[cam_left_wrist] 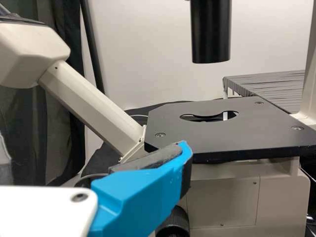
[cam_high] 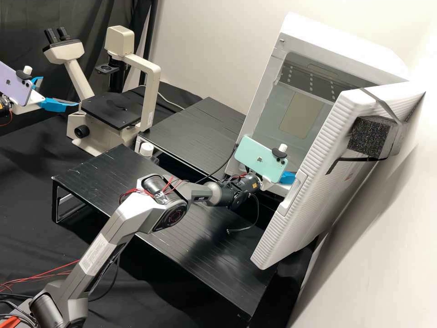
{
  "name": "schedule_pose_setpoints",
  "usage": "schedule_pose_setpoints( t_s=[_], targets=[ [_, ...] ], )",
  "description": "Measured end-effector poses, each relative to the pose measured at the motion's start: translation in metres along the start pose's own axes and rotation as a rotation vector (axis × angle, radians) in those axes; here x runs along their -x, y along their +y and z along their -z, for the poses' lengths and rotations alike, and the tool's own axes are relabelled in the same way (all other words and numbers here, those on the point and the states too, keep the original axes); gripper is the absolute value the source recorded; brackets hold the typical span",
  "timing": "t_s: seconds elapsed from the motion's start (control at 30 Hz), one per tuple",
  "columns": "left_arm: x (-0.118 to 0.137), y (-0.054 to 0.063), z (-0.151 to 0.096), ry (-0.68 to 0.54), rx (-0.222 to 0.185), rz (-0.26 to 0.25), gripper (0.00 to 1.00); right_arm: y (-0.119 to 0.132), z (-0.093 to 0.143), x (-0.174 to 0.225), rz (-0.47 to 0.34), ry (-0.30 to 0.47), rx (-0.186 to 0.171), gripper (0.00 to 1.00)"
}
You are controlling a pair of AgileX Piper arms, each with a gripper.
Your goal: Return the petri dish to the incubator.
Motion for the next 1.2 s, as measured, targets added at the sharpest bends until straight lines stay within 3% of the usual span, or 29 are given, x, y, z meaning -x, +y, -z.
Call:
schedule_pose_setpoints(
  t_s=[0.5,0.73,0.8,0.9,1.0,1.2],
  targets=[
    [0.0,0.0,0.0,0.0,0.0,0.0,1.0,0.021,-0.005,0.058,-0.022,0.03,-0.042,1.0],
    [0.0,0.0,0.0,0.0,0.0,0.0,1.0,0.027,0.002,0.108,-0.124,0.109,-0.055,1.0],
    [0.0,0.0,0.0,0.0,0.0,0.0,1.0,0.025,0.001,0.133,-0.194,0.151,-0.072,1.0],
    [0.0,0.0,0.0,0.0,0.0,0.0,1.0,0.018,-0.001,0.163,-0.234,0.197,-0.103,1.0],
    [0.0,0.0,0.0,0.0,0.0,0.0,1.0,0.007,-0.002,0.193,-0.222,0.207,-0.142,1.0],
    [0.0,0.0,0.0,0.0,0.0,0.0,1.0,-0.021,0.004,0.246,-0.119,0.183,-0.181,1.0]
  ],
)
